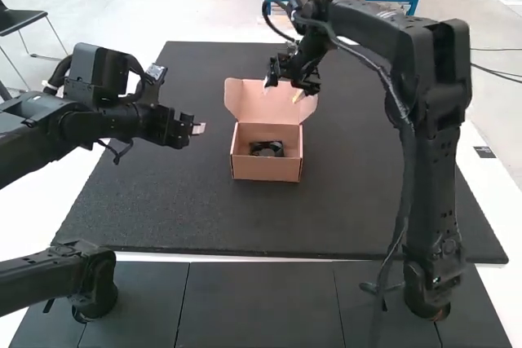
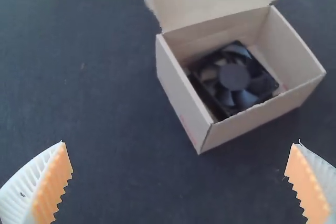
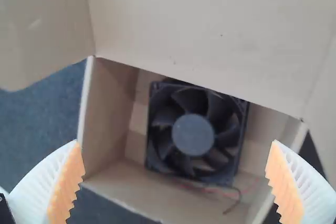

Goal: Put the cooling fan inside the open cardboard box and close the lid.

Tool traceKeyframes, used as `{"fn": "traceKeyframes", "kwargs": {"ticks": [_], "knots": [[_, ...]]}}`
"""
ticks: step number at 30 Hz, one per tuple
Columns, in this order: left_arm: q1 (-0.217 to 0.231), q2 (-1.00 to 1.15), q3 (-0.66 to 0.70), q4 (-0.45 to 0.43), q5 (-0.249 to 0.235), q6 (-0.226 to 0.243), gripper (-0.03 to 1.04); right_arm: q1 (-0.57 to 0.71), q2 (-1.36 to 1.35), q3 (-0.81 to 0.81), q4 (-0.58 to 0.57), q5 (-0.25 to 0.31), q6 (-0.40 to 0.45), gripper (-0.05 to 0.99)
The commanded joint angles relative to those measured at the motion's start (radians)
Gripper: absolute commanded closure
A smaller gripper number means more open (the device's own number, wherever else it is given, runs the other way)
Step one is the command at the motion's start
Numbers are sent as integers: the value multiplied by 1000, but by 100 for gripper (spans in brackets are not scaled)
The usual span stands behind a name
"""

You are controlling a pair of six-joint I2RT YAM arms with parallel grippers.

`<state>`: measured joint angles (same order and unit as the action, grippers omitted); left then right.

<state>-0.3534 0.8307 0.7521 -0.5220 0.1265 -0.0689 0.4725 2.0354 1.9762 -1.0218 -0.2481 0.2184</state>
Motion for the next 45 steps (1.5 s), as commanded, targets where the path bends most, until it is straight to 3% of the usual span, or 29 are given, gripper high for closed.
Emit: {"fn": "traceKeyframes", "kwargs": {"ticks": [1,4,6,11,16,18,21,29,38,45], "knots": [[5,21,3,30,-25,-8,5,-34,-145,7,-49,-26,-117,14],[7,56,10,59,-41,-16,5,-64,-218,-79,-54,-14,-168,14],[7,84,21,83,-64,-23,5,-83,-299,-177,6,36,-203,12],[7,160,59,139,-119,-57,5,-104,-524,-517,295,190,-312,12],[7,222,90,206,-191,-77,5,-109,-690,-801,588,219,-329,12],[7,248,93,237,-234,-80,5,-110,-730,-889,663,219,-330,12],[7,291,95,280,-257,-86,5,-110,-765,-984,747,217,-324,12],[8,413,95,395,-280,-86,5,-109,-745,-1113,934,207,-272,12],[8,498,92,516,-303,-86,5,-126,-630,-1154,1074,184,-243,12],[22,533,75,591,-326,-86,5,-126,-529,-1099,1126,182,-234,12]]}}
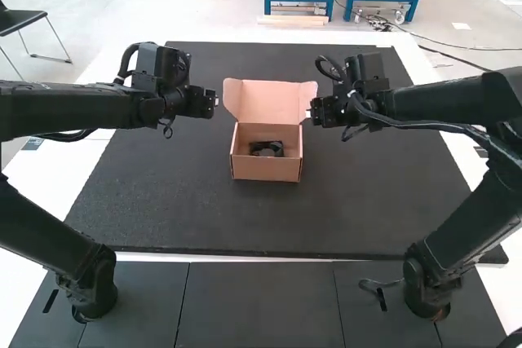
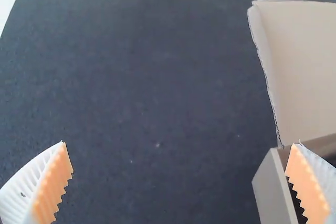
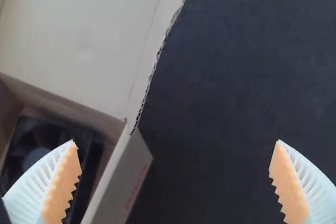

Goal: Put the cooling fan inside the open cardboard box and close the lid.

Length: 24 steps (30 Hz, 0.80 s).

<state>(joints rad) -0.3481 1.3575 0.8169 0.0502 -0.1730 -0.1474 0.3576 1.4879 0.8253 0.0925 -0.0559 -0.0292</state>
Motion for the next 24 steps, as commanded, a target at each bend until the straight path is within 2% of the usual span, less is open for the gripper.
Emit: {"fn": "traceKeyframes", "kwargs": {"ticks": [1,10,17,24], "knots": [[20,11,10,25,-26,-7,5,-11,29,64,12,-9,17,12],[46,81,7,108,-31,0,5,-11,87,149,12,-4,17,12],[44,164,33,169,-29,2,5,-11,117,179,12,-2,28,12],[44,232,84,191,-29,2,5,-16,144,195,12,-2,40,12]]}}
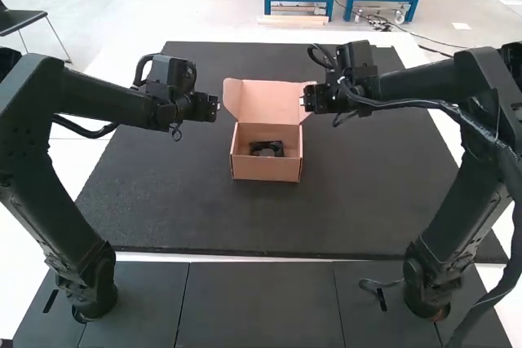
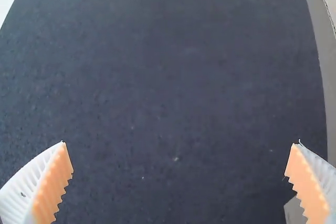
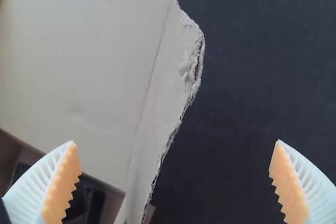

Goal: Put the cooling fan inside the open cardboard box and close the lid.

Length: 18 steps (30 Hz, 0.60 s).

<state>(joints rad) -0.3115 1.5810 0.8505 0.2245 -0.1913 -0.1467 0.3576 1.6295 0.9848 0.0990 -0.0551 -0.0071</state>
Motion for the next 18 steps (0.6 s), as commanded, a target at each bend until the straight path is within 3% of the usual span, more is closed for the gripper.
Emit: {"fn": "traceKeyframes", "kwargs": {"ticks": [1,11,18], "knots": [[8,14,58,18,-11,1,5,-19,4,35,5,-5,18,12],[3,62,91,42,-10,-1,5,-46,18,54,4,-11,18,12],[-6,63,93,45,41,-5,5,-55,18,63,4,-23,16,13]]}}
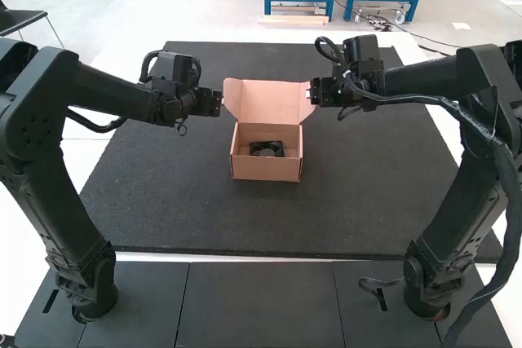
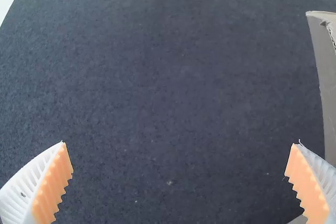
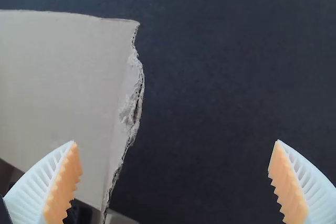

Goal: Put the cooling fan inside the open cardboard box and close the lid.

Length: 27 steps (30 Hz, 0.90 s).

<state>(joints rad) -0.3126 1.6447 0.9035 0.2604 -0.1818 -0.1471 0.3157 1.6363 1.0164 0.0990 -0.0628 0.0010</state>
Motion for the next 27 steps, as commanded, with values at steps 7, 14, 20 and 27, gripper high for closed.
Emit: {"fn": "traceKeyframes", "kwargs": {"ticks": [7,14,20,27], "knots": [[-17,-5,41,17,91,-11,5,-13,17,30,1,-28,10,14],[-19,-10,41,17,117,-12,5,-15,17,36,-4,-45,13,14],[-19,-11,41,31,159,-23,5,-13,25,47,-8,-54,17,14],[-20,-11,43,34,171,-25,5,-13,23,54,-8,-55,24,26]]}}
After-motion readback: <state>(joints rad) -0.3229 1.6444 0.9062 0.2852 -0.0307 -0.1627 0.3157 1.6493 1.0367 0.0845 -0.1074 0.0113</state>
